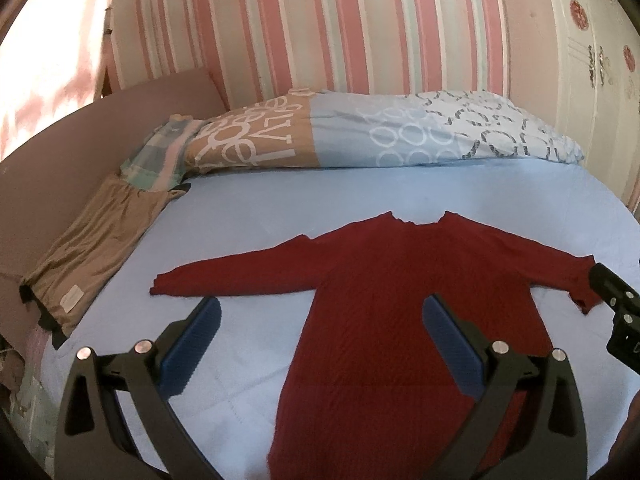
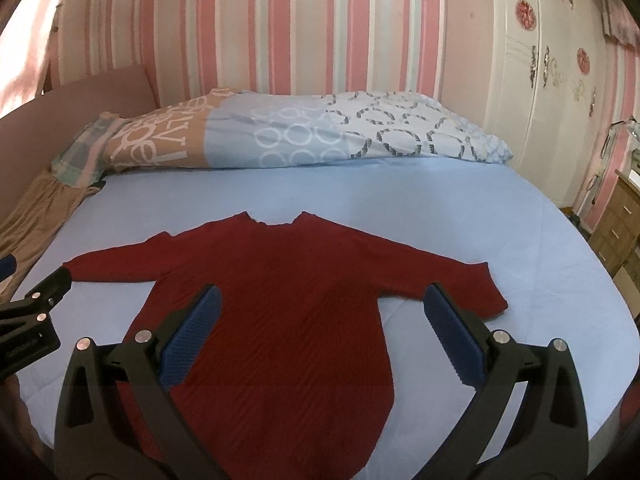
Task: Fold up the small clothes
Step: 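Move the right tool to the sweater's sleeve cuff and grasp it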
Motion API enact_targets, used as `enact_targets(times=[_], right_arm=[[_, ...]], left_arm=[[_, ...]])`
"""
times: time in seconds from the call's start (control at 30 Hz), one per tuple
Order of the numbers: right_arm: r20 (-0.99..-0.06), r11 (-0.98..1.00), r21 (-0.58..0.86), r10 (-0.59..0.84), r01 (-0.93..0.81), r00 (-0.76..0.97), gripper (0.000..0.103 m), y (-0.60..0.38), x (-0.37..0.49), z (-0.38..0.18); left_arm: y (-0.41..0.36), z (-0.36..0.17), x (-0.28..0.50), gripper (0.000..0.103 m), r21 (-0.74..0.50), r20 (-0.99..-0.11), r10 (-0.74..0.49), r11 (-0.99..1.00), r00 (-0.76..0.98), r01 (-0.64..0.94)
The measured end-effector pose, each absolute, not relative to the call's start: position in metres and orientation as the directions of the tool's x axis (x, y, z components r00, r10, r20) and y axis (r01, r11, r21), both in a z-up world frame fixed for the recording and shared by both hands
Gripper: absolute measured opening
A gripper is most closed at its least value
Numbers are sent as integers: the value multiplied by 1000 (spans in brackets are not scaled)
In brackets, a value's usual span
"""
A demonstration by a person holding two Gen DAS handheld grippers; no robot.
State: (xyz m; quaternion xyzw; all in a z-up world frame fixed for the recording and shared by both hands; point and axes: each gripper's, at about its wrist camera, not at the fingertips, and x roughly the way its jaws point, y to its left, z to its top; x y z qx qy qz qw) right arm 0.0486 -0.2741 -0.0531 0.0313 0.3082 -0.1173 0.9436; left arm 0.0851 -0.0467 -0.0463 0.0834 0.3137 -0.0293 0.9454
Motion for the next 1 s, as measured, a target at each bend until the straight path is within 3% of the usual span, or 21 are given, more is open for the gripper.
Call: enact_targets(times=[0.63,0.8,0.9,1.0], right_arm=[[-633,974,46,-143,222,761,100,-385,93,-134],[-665,970,-112,-234,215,709,100,-437,99,-171],[-701,960,-134,-268,246,661,92,-465,106,-195],[-720,952,-118,-279,283,635,90,-484,110,-211]], left_arm=[[-163,-112,179,101,148,-644,-159,934,748,325],[-181,-121,190,101,142,-647,-188,922,739,359],[-190,-129,196,101,127,-655,-199,922,729,365],[-204,-139,204,101,117,-665,-208,920,717,375]])
